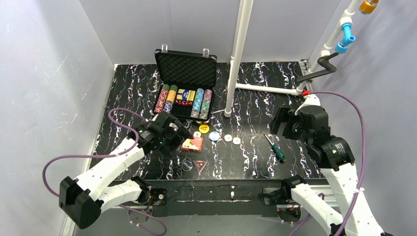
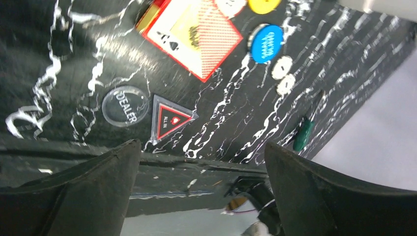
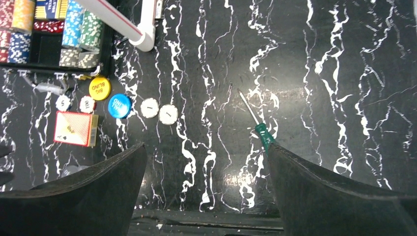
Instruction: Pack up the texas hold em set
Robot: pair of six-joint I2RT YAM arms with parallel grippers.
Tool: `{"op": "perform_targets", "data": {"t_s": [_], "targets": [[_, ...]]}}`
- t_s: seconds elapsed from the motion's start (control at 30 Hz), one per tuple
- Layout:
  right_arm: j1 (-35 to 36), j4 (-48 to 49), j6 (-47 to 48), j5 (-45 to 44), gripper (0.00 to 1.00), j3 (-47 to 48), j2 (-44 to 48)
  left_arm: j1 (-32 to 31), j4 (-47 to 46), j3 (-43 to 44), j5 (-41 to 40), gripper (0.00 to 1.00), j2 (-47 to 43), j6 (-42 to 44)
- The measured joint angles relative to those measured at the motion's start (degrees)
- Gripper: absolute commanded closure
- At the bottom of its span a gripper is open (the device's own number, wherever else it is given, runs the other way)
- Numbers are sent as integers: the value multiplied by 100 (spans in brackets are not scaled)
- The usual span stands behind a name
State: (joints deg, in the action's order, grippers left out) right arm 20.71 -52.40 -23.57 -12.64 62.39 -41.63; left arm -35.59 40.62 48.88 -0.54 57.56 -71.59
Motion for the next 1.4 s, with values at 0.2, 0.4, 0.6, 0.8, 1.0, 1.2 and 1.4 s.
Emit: {"op": "perform_targets", "data": {"t_s": [0.2, 0.4, 0.6, 0.8, 1.0, 1.2, 1.4], "targets": [[0, 24, -31, 302, 0, -199, 387, -568, 234, -42, -505, 2, 546, -1904], [0, 31, -13, 389, 0, -210, 490, -584, 229, -39, -866, 2, 1095, -3182], [0, 22, 68, 391, 0, -216, 505, -584, -275, -39, -1038, 2, 1635, -3762], [0, 11, 184, 402, 0, -216, 579, -540, -682, -39, -1058, 2, 2221, -3998], [0, -20, 293, 402, 0, -216, 608, -402, -874, 142, -984, 2, 2848, -3985], [0, -24, 450, 402, 0, -216, 643, -323, -643, 570, -916, 8, 3379, -4013], [0, -31, 577, 435, 0, -216, 645, -319, -334, 748, -824, 19, 3670, -4245]]}}
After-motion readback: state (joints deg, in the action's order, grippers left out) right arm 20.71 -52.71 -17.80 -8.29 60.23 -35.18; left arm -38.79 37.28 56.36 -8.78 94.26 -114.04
